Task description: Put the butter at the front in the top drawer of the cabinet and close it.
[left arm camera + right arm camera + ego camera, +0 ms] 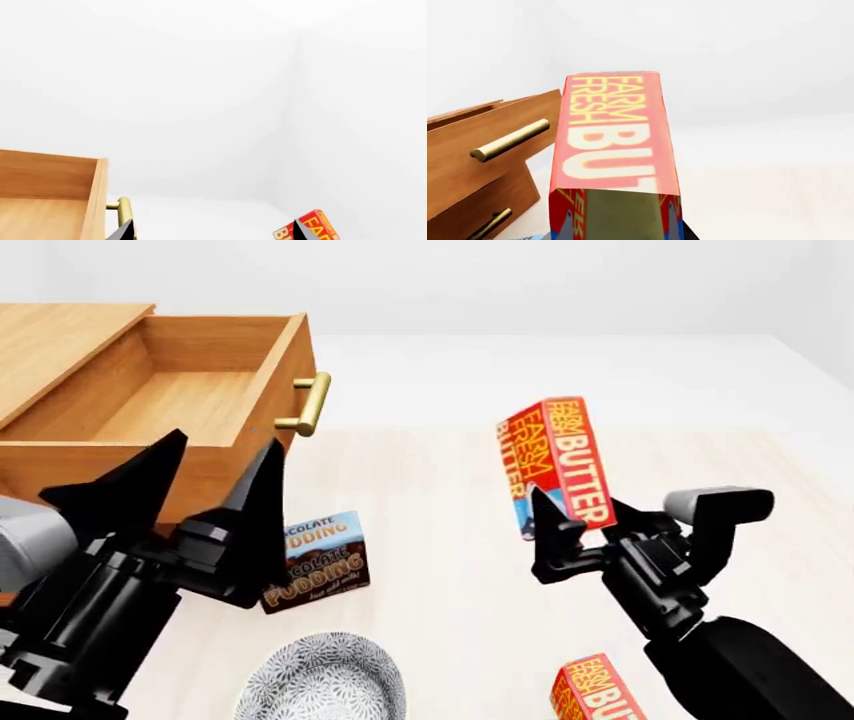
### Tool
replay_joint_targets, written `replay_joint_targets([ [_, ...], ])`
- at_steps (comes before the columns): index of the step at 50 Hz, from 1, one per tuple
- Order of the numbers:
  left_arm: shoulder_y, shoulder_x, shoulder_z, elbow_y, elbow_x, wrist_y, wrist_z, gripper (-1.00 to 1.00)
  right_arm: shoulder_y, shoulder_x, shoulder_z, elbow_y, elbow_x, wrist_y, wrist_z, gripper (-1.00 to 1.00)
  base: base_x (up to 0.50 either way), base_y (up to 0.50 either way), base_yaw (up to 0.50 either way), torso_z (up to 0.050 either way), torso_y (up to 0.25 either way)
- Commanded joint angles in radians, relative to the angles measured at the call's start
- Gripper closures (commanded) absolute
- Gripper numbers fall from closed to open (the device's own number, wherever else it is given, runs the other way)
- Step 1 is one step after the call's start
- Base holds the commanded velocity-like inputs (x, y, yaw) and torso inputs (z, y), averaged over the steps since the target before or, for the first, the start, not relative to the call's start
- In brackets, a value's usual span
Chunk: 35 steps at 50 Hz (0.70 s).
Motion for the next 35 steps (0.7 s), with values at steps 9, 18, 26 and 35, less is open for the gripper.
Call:
replay_joint_targets([
  [9, 0.023, -0.007, -0.006, -0.019, -0.099, 0.023, 0.055, -1.0, -0.017, -0.003, 0.037, -0.073, 0.088, -0.059, -0.131, 1.0, 0.0, 0.0, 0.0, 0.001, 0.001],
  [18, -0.001, -0.017, 0.002, -0.029, -0.179, 0.015, 0.077, -1.0, -0.01, -0.014, 0.053, -0.06, 0.146, -0.075, -0.185, 1.0, 0.0, 0.0, 0.0, 0.0, 0.001],
  [26, -0.021, -0.033, 0.0, -0.045, -0.276, 0.013, 0.098, -1.0, -0.012, -0.011, 0.073, -0.044, 0.232, -0.073, -0.254, 1.0, 0.0, 0.0, 0.0, 0.001, 0.001],
  [35, -0.024, -0.045, -0.003, -0.058, -0.353, 0.015, 0.135, -1.0, -0.009, -0.014, 0.092, -0.014, 0.317, -0.069, -0.323, 1.0, 0.0, 0.0, 0.0, 0.0, 0.001],
])
